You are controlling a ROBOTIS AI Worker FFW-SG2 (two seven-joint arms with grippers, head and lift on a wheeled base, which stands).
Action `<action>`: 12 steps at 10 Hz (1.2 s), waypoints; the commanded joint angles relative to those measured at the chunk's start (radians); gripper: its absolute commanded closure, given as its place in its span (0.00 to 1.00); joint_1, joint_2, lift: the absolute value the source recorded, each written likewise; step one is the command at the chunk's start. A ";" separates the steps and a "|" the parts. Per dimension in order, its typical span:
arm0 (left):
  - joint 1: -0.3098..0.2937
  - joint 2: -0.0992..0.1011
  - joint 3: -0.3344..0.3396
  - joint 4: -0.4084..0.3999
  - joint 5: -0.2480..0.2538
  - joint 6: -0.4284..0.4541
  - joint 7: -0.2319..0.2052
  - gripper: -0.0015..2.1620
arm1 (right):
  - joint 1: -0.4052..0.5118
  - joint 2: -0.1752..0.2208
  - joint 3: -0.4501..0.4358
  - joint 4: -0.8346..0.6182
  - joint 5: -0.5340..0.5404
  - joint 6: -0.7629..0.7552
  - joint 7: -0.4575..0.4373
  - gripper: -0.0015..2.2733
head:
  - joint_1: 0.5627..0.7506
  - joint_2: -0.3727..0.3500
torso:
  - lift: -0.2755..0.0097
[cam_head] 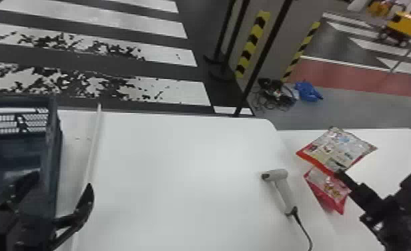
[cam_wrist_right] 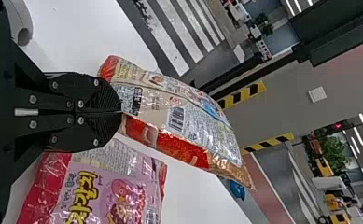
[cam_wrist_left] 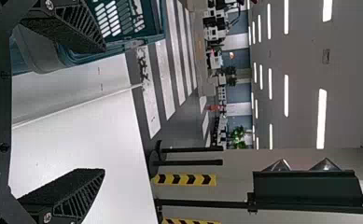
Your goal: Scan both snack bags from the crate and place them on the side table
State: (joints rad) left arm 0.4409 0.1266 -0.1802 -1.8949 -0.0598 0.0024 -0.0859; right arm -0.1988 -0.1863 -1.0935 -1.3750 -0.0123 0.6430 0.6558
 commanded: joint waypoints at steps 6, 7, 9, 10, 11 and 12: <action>0.006 0.008 0.007 -0.049 0.017 0.003 0.000 0.04 | -0.008 -0.042 -0.016 0.217 -0.153 -0.211 -0.185 0.99 | 0.70 0.03 | 0.62; 0.010 0.011 0.007 -0.056 0.023 0.000 0.002 0.04 | -0.010 -0.056 -0.014 0.257 -0.169 -0.239 -0.197 0.98 | 0.70 0.03 | 0.62; 0.019 0.015 0.013 -0.073 0.048 -0.003 -0.006 0.04 | -0.011 -0.076 -0.013 0.315 -0.195 -0.306 -0.220 0.61 | 0.70 0.03 | 0.62; 0.024 0.015 0.016 -0.081 0.051 -0.006 -0.006 0.04 | -0.011 -0.079 -0.009 0.326 -0.195 -0.322 -0.222 0.09 | 0.70 0.03 | 0.62; 0.027 0.015 0.018 -0.087 0.051 -0.006 -0.006 0.04 | -0.008 -0.074 -0.009 0.326 -0.189 -0.361 -0.223 0.00 | 0.70 0.03 | 0.62; 0.032 0.015 0.021 -0.092 0.051 -0.006 -0.006 0.04 | 0.005 -0.067 -0.006 0.323 -0.192 -0.417 -0.223 0.01 | 0.70 0.03 | 0.62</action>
State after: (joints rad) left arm 0.4701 0.1411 -0.1614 -1.9843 -0.0092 -0.0036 -0.0920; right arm -0.1995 -0.2570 -1.1012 -1.0510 -0.2026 0.2552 0.4329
